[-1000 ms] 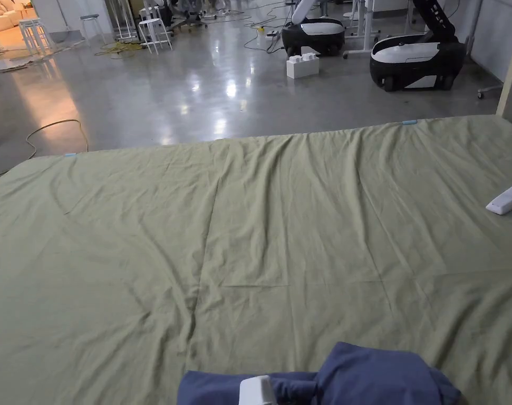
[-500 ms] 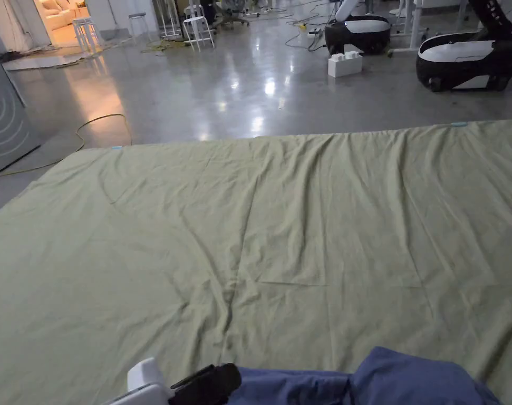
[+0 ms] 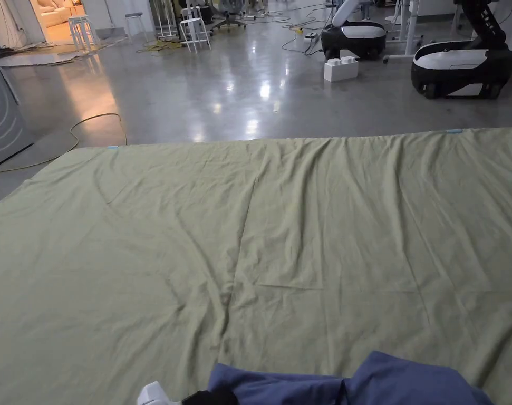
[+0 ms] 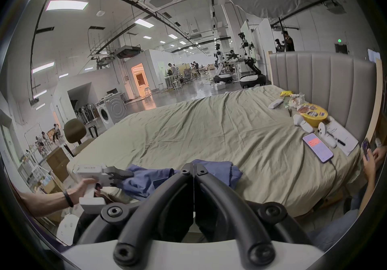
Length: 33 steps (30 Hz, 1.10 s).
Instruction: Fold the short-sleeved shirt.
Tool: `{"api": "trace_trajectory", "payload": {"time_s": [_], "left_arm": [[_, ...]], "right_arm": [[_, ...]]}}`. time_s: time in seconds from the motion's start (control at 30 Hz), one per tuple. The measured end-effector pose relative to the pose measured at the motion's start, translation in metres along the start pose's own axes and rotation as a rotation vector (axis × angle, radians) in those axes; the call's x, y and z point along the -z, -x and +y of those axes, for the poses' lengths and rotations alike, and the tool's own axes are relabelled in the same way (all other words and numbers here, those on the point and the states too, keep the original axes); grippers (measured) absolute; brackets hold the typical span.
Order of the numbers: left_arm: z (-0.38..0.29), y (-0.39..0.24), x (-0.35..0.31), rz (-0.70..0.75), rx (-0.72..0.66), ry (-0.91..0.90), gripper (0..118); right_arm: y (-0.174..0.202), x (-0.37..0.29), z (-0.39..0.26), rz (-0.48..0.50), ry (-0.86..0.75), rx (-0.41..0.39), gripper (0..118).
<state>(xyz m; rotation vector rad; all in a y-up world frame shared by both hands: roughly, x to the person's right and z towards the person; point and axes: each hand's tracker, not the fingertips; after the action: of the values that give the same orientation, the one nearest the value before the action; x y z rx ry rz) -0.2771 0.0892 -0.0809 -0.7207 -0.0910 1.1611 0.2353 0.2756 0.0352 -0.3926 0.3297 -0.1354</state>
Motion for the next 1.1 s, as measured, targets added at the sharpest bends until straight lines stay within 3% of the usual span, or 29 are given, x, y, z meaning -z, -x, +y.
{"api": "trace_trajectory", "payload": {"time_s": [0.13, 0.33, 0.47, 0.67, 0.73, 0.8, 0.83, 1.0, 1.1], "left_arm": [[0.032, -0.016, -0.053, -0.039, 0.081, -0.109, 11], [0.052, -0.086, -0.116, 0.107, 0.423, -0.163, 11], [0.002, -0.131, -0.069, 0.066, 0.557, -0.069, 11], [-0.095, -0.152, 0.063, 0.102, 0.624, 0.142, 12], [-0.119, -0.148, 0.097, 0.145, 0.668, 0.19, 22], [-0.132, -0.144, 0.118, 0.165, 0.751, 0.209, 59], [-0.135, -0.149, 0.118, 0.167, 0.774, 0.222, 66], [-0.113, -0.174, 0.068, -0.046, 0.722, 0.077, 70], [-0.094, -0.17, 0.049, 0.132, 0.628, -0.08, 70]], "right_arm": [[-0.004, -0.004, 0.002, 0.004, -0.007, 0.01, 0], [-0.012, 0.0, -0.007, 0.042, -0.008, 0.04, 0], [-0.004, 0.004, -0.008, 0.048, 0.001, 0.033, 0], [0.006, -0.011, -0.009, 0.074, 0.0, -0.016, 0], [0.008, -0.019, -0.01, 0.056, -0.001, -0.018, 0], [0.004, -0.024, -0.013, 0.047, 0.003, 0.009, 0], [0.001, -0.025, -0.016, 0.036, 0.005, 0.023, 0], [-0.015, -0.025, -0.027, 0.02, 0.014, 0.124, 0], [-0.019, -0.022, -0.028, 0.034, 0.004, 0.139, 0]]}}
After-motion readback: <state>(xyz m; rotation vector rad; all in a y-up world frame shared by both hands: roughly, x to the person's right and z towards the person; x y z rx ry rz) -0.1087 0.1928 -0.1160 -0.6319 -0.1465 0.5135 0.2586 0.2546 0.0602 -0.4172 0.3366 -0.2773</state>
